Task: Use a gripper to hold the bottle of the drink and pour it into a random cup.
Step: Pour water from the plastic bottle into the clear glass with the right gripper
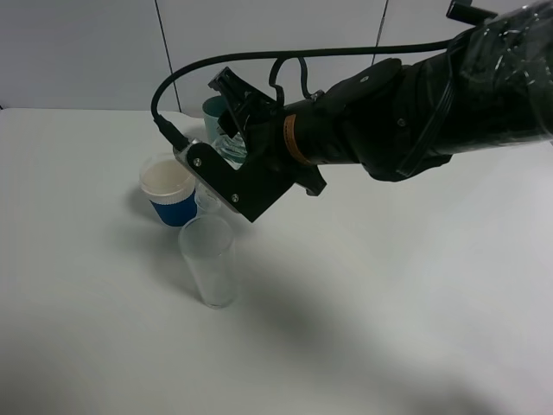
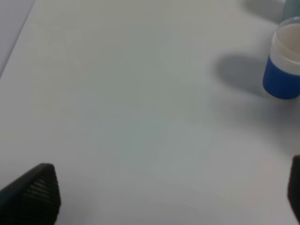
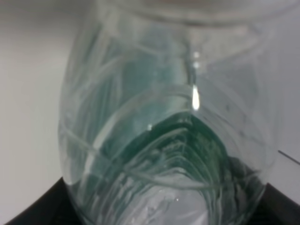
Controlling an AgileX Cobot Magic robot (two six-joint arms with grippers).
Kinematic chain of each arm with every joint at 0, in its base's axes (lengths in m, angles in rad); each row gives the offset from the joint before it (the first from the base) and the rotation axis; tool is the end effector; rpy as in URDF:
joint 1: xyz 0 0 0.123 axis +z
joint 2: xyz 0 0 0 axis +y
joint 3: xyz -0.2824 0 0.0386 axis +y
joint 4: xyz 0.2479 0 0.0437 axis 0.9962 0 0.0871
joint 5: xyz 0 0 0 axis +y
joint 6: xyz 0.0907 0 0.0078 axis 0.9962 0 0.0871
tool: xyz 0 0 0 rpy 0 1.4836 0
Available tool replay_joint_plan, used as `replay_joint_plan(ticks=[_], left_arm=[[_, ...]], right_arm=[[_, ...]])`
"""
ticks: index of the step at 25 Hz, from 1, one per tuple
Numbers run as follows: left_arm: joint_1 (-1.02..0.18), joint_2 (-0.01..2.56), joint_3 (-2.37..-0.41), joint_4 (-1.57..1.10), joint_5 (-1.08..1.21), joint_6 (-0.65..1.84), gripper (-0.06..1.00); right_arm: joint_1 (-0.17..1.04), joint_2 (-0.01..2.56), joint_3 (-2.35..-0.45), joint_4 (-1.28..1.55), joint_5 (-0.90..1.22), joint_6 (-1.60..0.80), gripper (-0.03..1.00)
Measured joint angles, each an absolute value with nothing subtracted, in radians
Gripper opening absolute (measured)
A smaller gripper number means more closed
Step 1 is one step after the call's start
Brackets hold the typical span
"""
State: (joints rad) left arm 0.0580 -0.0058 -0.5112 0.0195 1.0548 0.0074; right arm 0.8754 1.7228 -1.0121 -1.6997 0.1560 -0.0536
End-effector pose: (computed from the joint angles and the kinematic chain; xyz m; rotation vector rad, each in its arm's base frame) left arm -0.0069 0.0011 0.2807 -0.0522 2.0212 0.0647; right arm 0.2488 0.2761 0.2167 -2.1467 0.6555 -0.6589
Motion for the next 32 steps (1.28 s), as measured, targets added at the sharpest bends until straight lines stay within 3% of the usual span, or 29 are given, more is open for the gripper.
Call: replay_joint_plan(ticks=[32], left_arm=[[0.058, -0.006, -0.511, 0.020, 1.055, 0.007, 0.98]], right_arm=[[0.907, 1.723, -1.012, -1.595, 0.213, -0.175, 0.55]])
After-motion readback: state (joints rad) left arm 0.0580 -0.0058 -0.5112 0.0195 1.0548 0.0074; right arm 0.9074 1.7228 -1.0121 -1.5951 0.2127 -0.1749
